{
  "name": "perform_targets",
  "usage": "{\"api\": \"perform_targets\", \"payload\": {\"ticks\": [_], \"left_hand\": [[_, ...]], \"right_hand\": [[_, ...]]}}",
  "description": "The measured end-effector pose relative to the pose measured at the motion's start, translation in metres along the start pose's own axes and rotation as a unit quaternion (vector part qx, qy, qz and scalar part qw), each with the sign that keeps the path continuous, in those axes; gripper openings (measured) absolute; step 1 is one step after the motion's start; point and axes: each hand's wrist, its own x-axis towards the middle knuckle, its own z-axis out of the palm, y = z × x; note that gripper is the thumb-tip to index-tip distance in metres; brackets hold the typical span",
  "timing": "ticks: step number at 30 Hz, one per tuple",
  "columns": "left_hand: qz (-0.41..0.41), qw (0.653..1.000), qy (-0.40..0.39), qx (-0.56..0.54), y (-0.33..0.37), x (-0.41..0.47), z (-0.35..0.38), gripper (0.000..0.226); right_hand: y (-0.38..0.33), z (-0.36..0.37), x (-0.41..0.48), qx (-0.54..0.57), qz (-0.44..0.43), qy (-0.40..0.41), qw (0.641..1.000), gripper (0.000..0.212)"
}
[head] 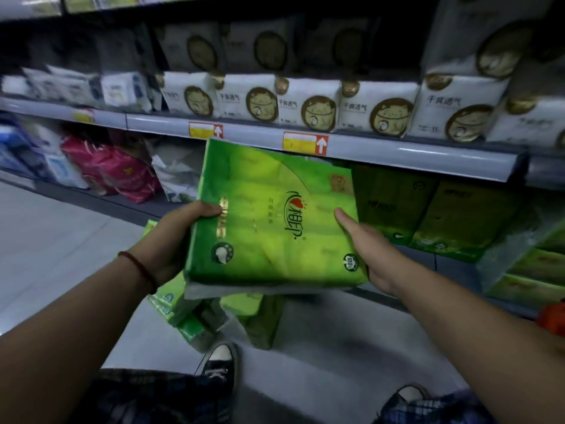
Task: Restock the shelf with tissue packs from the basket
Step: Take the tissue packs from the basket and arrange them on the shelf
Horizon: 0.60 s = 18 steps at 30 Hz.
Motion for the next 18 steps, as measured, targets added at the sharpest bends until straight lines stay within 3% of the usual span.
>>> {"api": "perform_targets", "payload": {"ticks": [4, 9, 15, 18], "left_hand": [[0.014, 0.995, -0.030, -0.090, 0.014, -0.001, 0.003, 0.041], [0.039, 0.992, -0.005, -0.116, 0.018, 0.011, 0.009, 0.044], [0.056, 0.985, 0.024, -0.160, 0.012, 0.017, -0.001, 0.041], [0.063, 0.980, 0.034, -0.185, 0.014, 0.022, -0.003, 0.042]], "right_hand": [[-0.042, -0.002, -0.024, -0.031, -0.053, 0.001, 0.998, 0.041], [-0.053, 0.004, -0.037, 0.002, -0.110, 0.043, 0.993, 0.035], [-0.038, 0.017, -0.030, 0.090, -0.097, 0.040, 0.990, 0.037], [-0.032, 0.019, -0.026, 0.149, -0.079, 0.024, 0.985, 0.048]]}}
